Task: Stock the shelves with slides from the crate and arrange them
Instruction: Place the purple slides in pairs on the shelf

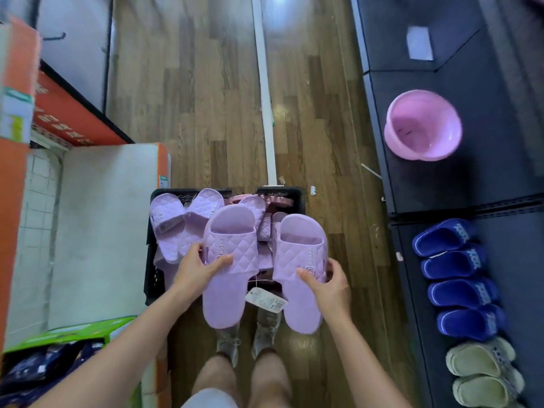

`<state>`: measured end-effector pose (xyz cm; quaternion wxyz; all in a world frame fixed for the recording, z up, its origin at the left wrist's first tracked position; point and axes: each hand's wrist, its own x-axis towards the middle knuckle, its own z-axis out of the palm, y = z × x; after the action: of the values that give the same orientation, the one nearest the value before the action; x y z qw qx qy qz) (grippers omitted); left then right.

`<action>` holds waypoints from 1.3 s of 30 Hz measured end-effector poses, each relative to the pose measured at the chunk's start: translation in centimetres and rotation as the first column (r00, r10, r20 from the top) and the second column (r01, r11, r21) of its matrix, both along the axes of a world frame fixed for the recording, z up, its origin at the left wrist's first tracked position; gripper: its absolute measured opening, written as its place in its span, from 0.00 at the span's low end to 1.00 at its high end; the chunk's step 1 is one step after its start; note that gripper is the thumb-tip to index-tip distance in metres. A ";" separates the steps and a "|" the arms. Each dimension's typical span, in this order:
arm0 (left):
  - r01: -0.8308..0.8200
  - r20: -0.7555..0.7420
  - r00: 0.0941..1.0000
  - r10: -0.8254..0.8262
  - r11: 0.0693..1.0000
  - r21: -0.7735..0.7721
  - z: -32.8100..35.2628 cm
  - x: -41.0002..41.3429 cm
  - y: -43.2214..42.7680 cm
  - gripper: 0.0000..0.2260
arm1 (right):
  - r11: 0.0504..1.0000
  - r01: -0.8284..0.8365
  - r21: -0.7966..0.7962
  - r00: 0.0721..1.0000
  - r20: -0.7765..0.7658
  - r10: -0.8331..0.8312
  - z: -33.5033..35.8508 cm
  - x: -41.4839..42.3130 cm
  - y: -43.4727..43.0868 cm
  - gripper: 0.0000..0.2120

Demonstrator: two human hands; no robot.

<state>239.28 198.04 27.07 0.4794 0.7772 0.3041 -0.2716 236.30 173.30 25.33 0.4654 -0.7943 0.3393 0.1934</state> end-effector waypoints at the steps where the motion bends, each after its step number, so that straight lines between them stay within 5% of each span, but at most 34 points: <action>1: 0.008 0.032 0.999 -0.008 1.000 -0.013 1.6 0.0 -0.1 0.25 | 1.000 0.004 0.002 1.000 0.015 -0.004 1.5 0.0 -0.1 0.29; 8: 0.067 0.287 0.957 -0.046 0.996 -0.063 12.1 0.4 0.8 0.17 | 0.999 -0.042 0.011 0.973 0.227 0.038 11.5 0.3 -0.2 0.24; 18: 0.107 0.509 0.861 0.006 0.975 -0.193 24.7 -1.2 3.4 0.32 | 0.994 -0.106 0.033 0.861 0.504 0.076 25.5 -1.4 1.9 0.18; 23: 0.172 0.580 0.815 0.008 0.952 -0.253 28.8 -2.3 3.9 0.30 | 0.997 -0.080 -0.006 0.800 0.596 0.067 30.5 -3.2 2.0 0.16; 34: 0.407 0.613 0.786 -0.085 0.818 -0.407 33.1 -1.8 -1.8 0.24 | 0.981 0.150 -0.119 0.741 0.670 -0.032 35.4 -8.6 -1.6 0.14; 39: 0.569 0.695 0.678 -0.239 0.770 -0.290 34.9 -1.8 -7.8 0.27 | 0.938 0.323 -0.122 0.719 0.676 -0.160 36.5 -12.4 -5.7 0.19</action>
<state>237.48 190.25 61.99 0.6548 0.7239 -0.1361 -0.1693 223.89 167.65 61.86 0.4802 -0.8080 0.2756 -0.2016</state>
